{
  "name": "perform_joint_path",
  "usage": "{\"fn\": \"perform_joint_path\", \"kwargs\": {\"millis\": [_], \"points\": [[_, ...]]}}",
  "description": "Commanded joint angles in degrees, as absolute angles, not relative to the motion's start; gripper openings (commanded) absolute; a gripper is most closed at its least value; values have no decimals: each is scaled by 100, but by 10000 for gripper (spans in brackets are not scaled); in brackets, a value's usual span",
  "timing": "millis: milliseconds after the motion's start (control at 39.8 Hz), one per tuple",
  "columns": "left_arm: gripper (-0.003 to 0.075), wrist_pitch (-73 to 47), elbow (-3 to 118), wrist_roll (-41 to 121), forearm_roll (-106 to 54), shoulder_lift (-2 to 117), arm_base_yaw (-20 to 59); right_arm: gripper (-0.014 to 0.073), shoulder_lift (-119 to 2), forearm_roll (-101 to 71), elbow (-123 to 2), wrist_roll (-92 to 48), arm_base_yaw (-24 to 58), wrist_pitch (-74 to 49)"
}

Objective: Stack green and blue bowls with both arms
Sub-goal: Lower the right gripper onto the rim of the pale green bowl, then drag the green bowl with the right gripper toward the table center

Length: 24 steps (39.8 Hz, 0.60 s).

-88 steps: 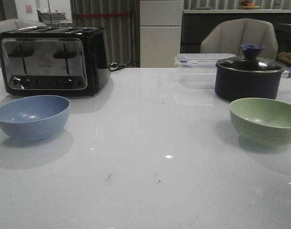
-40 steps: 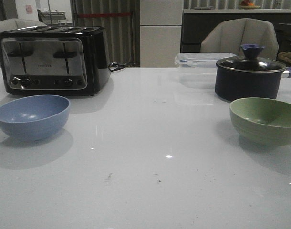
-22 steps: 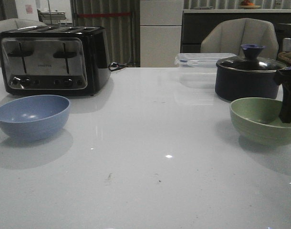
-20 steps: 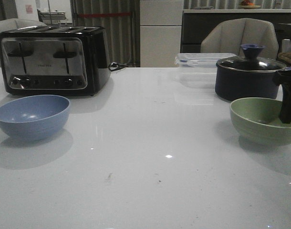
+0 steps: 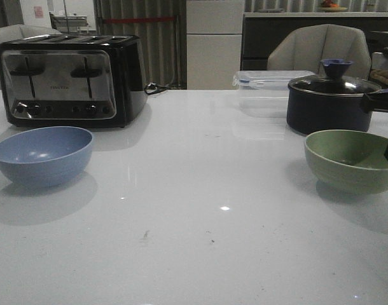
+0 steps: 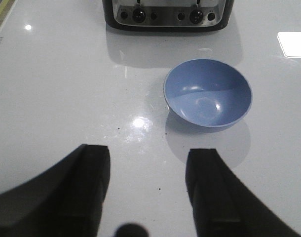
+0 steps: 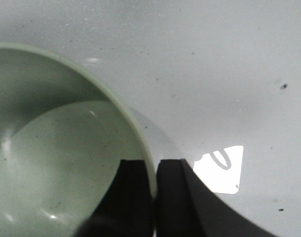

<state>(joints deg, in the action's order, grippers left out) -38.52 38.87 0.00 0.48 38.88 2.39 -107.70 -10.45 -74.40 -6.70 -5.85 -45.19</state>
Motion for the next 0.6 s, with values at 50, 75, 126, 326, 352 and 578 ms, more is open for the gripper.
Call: {"fn": "perform_joint_path", "kwargs": {"millis": [50, 75, 126, 326, 352, 578], "points": [[421, -3450, 4043, 0, 33, 3896, 270, 67, -10143, -1075, -7745, -858, -343, -4650], [421, -3450, 4043, 0, 33, 3896, 270, 67, -10084, -1075, -7758, -870, -243, -4663], [421, -3450, 4043, 0, 33, 3896, 270, 67, -9947, -1075, -7765, -876, -43, -4703], [421, -3430, 4043, 0, 33, 3896, 270, 67, -9743, -1096, -7765, -876, 951, -4807], [421, -3430, 4043, 0, 33, 3896, 270, 67, -9762, -1102, -7765, -876, 1104, -4807], [421, -3416, 4043, 0, 0, 3896, 270, 69, -10012, -1367, -7765, -876, 2112, -4692]]}}
